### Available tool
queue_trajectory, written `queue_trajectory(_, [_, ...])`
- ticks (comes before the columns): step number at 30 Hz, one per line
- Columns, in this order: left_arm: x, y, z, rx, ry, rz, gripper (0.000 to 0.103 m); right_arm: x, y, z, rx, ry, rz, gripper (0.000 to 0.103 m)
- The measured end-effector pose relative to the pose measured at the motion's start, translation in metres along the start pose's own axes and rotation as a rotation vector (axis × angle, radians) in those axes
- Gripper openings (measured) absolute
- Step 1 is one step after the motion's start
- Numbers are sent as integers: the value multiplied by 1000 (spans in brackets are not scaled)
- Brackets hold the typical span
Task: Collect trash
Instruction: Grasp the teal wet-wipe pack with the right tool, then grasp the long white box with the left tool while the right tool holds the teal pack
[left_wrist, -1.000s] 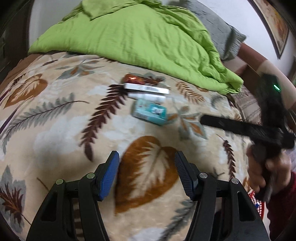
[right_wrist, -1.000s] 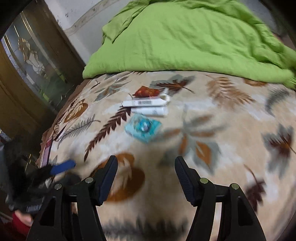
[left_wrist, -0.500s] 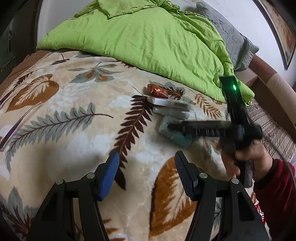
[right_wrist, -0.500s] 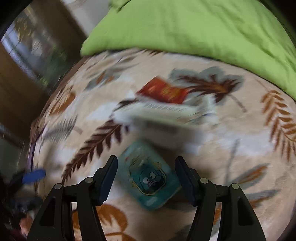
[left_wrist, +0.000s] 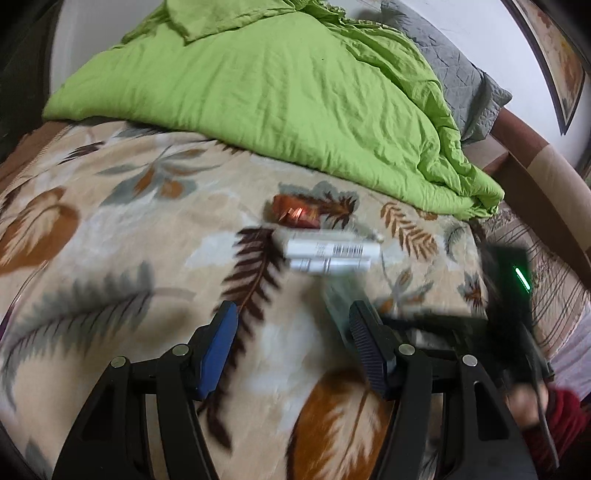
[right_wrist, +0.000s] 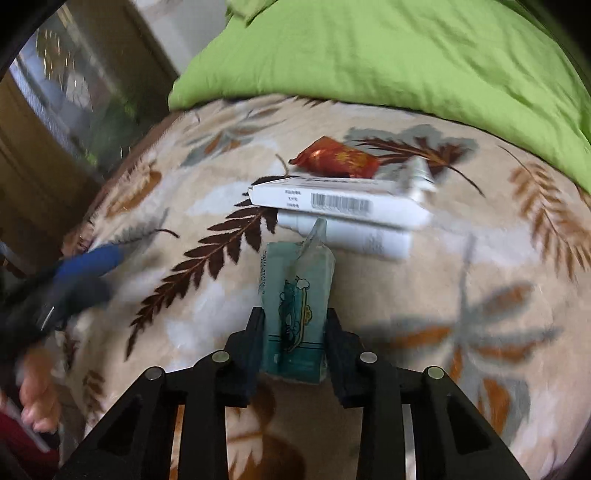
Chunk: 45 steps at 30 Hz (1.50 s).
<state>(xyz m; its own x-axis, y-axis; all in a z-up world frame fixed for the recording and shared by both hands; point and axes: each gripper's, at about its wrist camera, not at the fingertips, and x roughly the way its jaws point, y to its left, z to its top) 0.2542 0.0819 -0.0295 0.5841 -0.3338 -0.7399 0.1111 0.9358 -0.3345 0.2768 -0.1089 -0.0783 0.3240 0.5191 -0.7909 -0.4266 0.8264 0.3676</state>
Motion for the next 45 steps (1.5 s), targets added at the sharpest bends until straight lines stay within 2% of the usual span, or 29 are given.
queue_trajectory(3, [28, -1, 24, -7, 15, -15, 62, -24, -4, -22, 33, -26, -8, 33])
queue_trajectory(6, [70, -5, 48, 14, 46, -14, 62, -46, -15, -41, 102, -55, 32, 33])
queue_trajectory(8, [97, -2, 59, -15, 83, -21, 62, -55, -21, -49, 147, -67, 60, 33])
queue_trajectory(11, [126, 9, 67, -84, 136, -91, 62, -65, -27, -61, 170, -81, 56, 33])
queue_trajectory(14, [140, 10, 63, -97, 198, -152, 62, -71, -33, -69, 196, -90, 65, 33])
queue_trajectory(16, [133, 1, 55, -57, 211, -181, 62, -75, -37, -71, 209, -103, 64, 33])
queue_trajectory(18, [126, -12, 40, -23, 264, -258, 62, -79, -42, -73, 221, -117, 62, 33])
queue_trajectory(24, [104, -67, -10, 237, 348, -288, 62, -103, -62, -83, 273, -169, 42, 33])
queue_trajectory(27, [93, -83, -16, 310, 335, -276, 64, -118, -71, -91, 296, -194, 22, 33])
queue_trajectory(29, [90, -92, -16, 362, 317, -226, 70, -124, -76, -95, 310, -201, 15, 33])
queue_trajectory(32, [92, -103, -18, 406, 317, -191, 70, -129, -80, -100, 327, -211, 8, 33])
queue_trajectory(34, [92, -109, -24, 440, 291, -119, 70, -129, -81, -103, 337, -212, 12, 33])
queue_trajectory(39, [74, -122, -38, 469, 171, -7, 46, -129, -77, -111, 331, -208, 13, 33])
queue_trajectory(40, [72, -124, -40, 472, 159, -3, 42, -129, -77, -112, 332, -208, 14, 33])
queue_trajectory(43, [71, -131, -46, 477, 151, 8, 30, -127, -78, -115, 342, -201, 14, 33])
queue_trajectory(45, [86, -134, -51, 494, 195, 44, 26, -124, -79, -118, 352, -193, 6, 33])
